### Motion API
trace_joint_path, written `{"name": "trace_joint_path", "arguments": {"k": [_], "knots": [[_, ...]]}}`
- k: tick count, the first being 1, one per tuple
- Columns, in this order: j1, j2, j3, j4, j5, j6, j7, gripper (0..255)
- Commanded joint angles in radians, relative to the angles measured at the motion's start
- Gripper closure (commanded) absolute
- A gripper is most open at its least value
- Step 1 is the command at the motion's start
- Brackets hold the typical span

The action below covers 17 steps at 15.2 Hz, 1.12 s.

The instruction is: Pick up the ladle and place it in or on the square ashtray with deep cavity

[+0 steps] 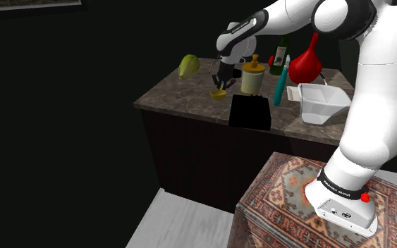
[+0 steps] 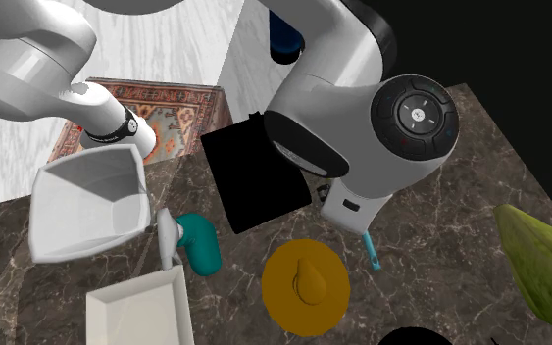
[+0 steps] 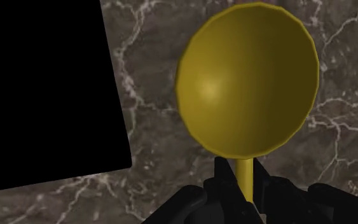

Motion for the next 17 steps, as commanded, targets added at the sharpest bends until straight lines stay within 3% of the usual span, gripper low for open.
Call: {"name": "trace_joint_path", "arguments": {"k": [1,17], "knots": [[0.002,-0.017,-0.001,0.005,-0.005,-0.021,0.007,255],[0.003,-0.088,-0.01,0.123,-0.036,-0.207,0.05,255]]}}
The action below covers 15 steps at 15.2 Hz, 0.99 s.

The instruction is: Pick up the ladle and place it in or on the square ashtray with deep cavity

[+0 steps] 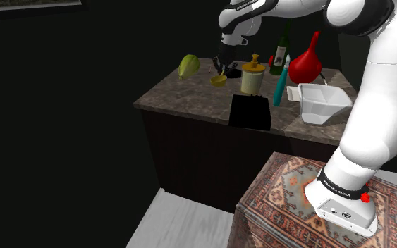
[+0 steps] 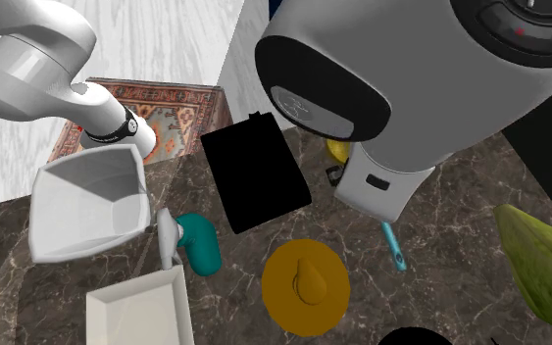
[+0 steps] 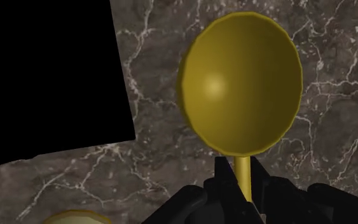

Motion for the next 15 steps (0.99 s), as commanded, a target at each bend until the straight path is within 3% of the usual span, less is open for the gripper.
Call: {"name": "trace_joint_path", "arguments": {"k": [1,8,15], "knots": [[0.003,-0.048,-0.001,-0.048,-0.005,0.0,0.002,255],[0.013,-0.33,0.0,-0.392,-0.033,0.067,0.012,255],[0.005,-0.616,0.011,-0.675,-0.063,0.068,0.035,255]]}}
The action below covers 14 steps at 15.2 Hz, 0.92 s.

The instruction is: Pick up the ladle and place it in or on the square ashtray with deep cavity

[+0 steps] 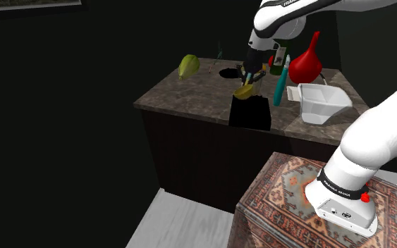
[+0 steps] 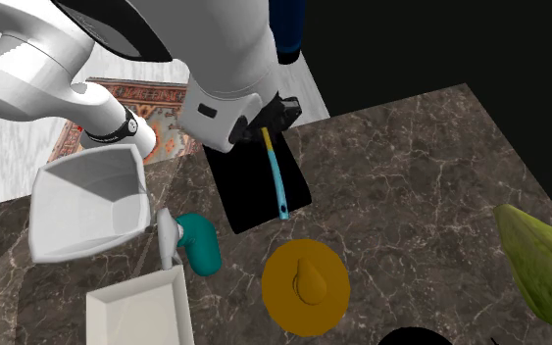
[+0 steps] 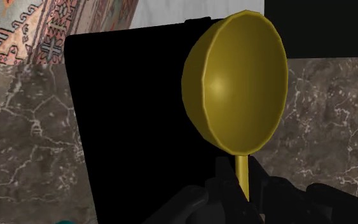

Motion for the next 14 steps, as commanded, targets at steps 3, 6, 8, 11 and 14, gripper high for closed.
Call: {"name": "trace_joint_path", "arguments": {"k": [3,6,8,11,14], "knots": [[-0.009,-0.138,0.005,-0.133,-0.012,-0.003,0.006,255],[-0.007,-0.124,0.003,-0.163,-0.007,0.04,-0.002,255],[-0.006,-0.112,0.002,-0.181,-0.004,0.069,-0.008,255],[-0.003,-0.094,0.001,-0.208,0.002,0.114,-0.017,255],[0.0,-0.072,-0.001,-0.232,0.009,0.16,-0.026,255]]}}
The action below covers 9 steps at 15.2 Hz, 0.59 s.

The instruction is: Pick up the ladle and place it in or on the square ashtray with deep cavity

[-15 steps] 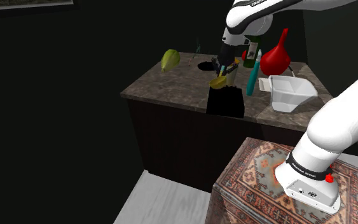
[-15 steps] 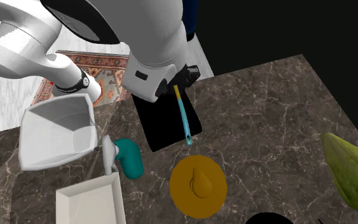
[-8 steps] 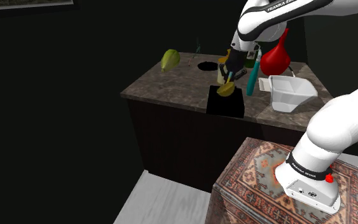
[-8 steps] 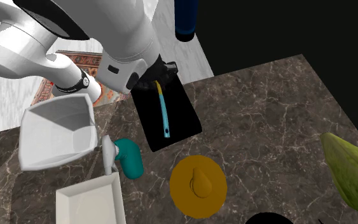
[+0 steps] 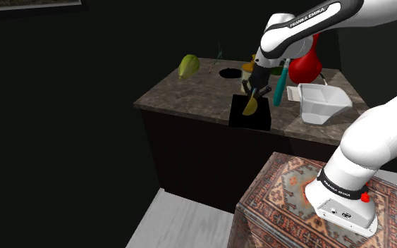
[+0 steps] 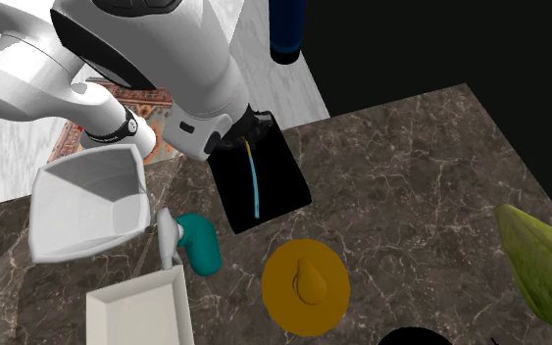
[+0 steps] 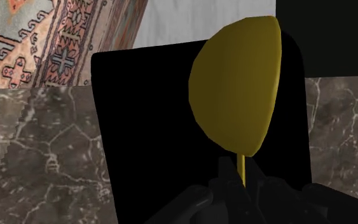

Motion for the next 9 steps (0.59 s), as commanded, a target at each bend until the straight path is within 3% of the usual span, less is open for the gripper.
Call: {"name": "trace_joint_path", "arguments": {"k": [1,9], "knots": [[0.003,0.017,-0.001,-0.016,0.006,0.031,-0.007,255],[0.006,0.033,-0.003,-0.03,0.011,0.062,-0.014,255]]}}
